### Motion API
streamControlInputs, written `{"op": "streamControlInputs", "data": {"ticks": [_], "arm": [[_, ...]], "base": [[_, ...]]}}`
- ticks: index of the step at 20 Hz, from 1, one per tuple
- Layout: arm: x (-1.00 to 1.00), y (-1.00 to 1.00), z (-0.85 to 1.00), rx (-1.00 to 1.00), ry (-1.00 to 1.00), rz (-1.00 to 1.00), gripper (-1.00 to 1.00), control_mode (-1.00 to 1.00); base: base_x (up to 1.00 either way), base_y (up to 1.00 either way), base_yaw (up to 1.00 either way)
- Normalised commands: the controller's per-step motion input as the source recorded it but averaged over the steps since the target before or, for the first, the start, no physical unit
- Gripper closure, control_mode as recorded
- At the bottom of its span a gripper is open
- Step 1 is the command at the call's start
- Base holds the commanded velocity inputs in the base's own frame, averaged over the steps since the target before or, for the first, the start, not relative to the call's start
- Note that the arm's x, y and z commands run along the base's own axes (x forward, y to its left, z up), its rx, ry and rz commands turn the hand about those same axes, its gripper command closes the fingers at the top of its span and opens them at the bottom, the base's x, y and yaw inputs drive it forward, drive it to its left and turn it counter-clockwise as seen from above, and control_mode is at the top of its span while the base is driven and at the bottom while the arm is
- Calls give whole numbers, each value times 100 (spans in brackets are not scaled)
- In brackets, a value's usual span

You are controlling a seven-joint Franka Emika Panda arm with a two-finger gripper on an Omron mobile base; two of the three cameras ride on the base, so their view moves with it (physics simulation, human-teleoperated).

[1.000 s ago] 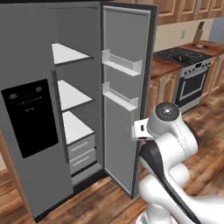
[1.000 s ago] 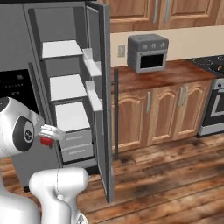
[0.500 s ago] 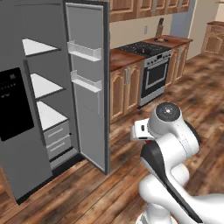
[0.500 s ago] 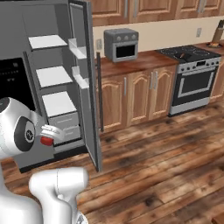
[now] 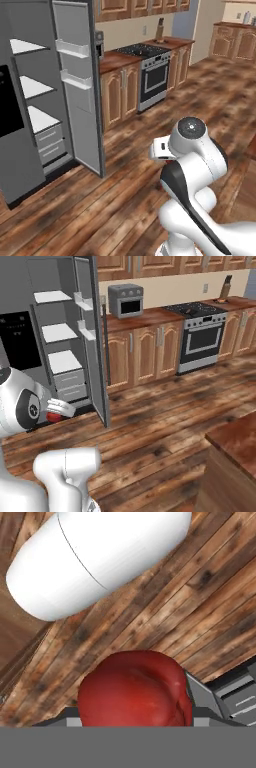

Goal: Place the cold items (bell pepper and lemon) from the fridge in one tupperware on the dining counter. Place the warm items (kebab skewer and hot dog) in the stove area in another tupperware.

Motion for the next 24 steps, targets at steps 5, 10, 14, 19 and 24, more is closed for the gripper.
{"op": "streamControlInputs", "data": {"ticks": [5,10,14,19,24], "arm": [[0,0,0,0,0,0,100,100],[0,0,0,0,0,0,100,100],[0,0,0,0,0,0,100,100],[0,0,0,0,0,0,100,100],[0,0,0,0,0,0,100,100]], "base": [[-56,-58,-17],[-38,-98,-10],[-49,-100,-4],[-75,-99,0],[-86,-100,0]]}}
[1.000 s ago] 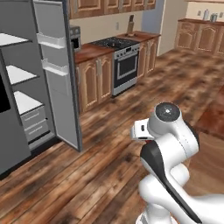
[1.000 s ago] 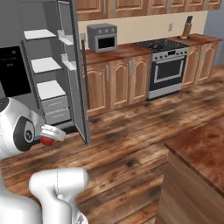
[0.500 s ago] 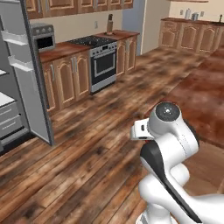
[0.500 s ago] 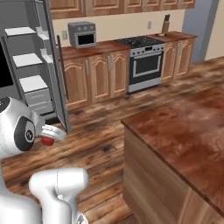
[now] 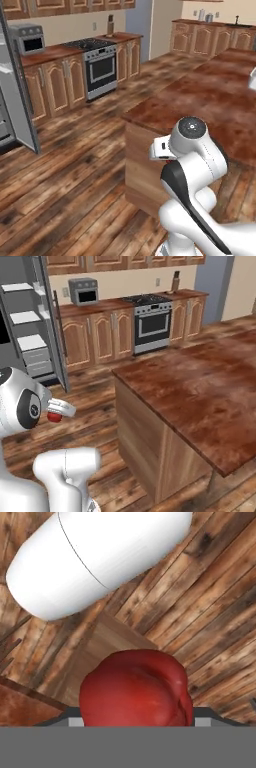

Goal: Place the cold items (bell pepper and lemon) from the fridge in one tupperware on the dining counter. Place the warm items (kebab skewer and hot dog) in the stove area in another tupperware.

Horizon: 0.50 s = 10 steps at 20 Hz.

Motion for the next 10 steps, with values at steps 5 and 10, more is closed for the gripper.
{"op": "streamControlInputs", "data": {"ticks": [5,10], "arm": [[0,0,0,0,0,0,100,100],[0,0,0,0,0,0,100,100]], "base": [[-84,-100,0],[-79,-100,0]]}}
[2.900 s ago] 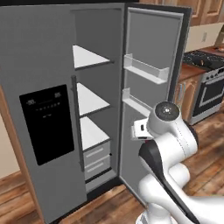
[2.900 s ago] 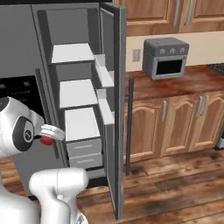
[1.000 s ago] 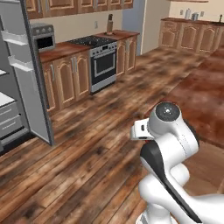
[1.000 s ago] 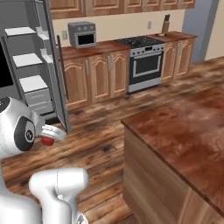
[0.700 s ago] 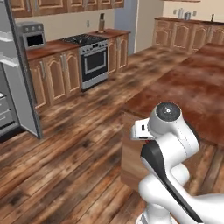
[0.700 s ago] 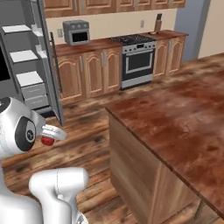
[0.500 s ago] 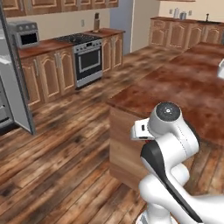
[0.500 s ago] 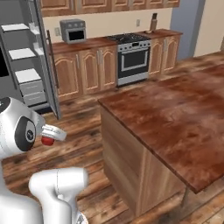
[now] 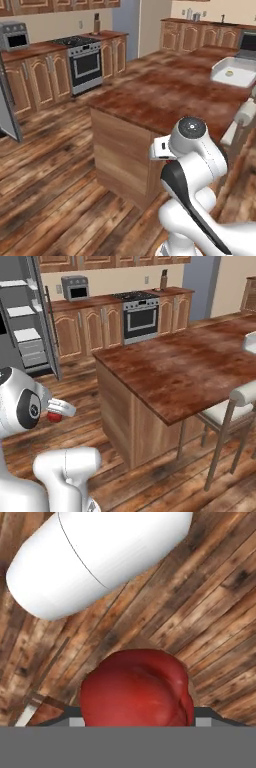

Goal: Place the cold items (bell pepper and lemon) from the fridge in one tupperware on the dining counter. Place the warm items (kebab skewer and hot dog) in the stove area in another tupperware.

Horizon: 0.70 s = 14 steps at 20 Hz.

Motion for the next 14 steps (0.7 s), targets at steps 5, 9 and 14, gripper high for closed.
{"op": "streamControlInputs", "data": {"ticks": [5,9,14], "arm": [[0,0,0,0,0,0,100,100],[0,0,0,0,0,0,100,100],[0,0,0,0,0,0,100,100]], "base": [[-52,-100,0],[-11,-100,0],[16,-100,2]]}}
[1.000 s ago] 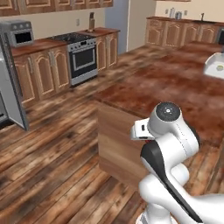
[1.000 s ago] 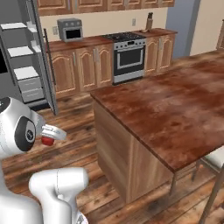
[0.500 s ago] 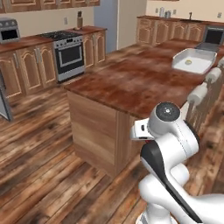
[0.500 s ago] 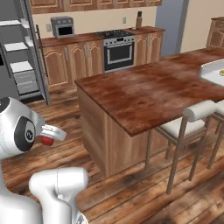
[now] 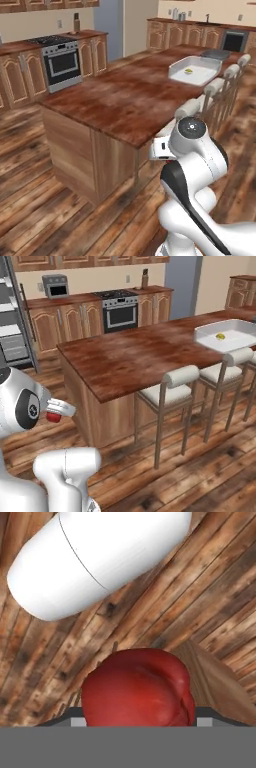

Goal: Place the cold items (bell pepper and lemon) from the fridge in one tupperware on the dining counter. Place the warm items (kebab skewer and hot dog) in the stove area in another tupperware.

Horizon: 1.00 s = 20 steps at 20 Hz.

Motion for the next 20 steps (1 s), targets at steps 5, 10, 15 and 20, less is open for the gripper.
{"op": "streamControlInputs", "data": {"ticks": [5,10,15,20], "arm": [[0,0,0,0,0,0,100,100],[0,0,0,0,0,0,100,100],[0,0,0,0,0,0,100,100],[0,0,0,0,0,0,100,100]], "base": [[24,-100,3],[27,-100,6],[52,-100,9],[70,-100,12]]}}
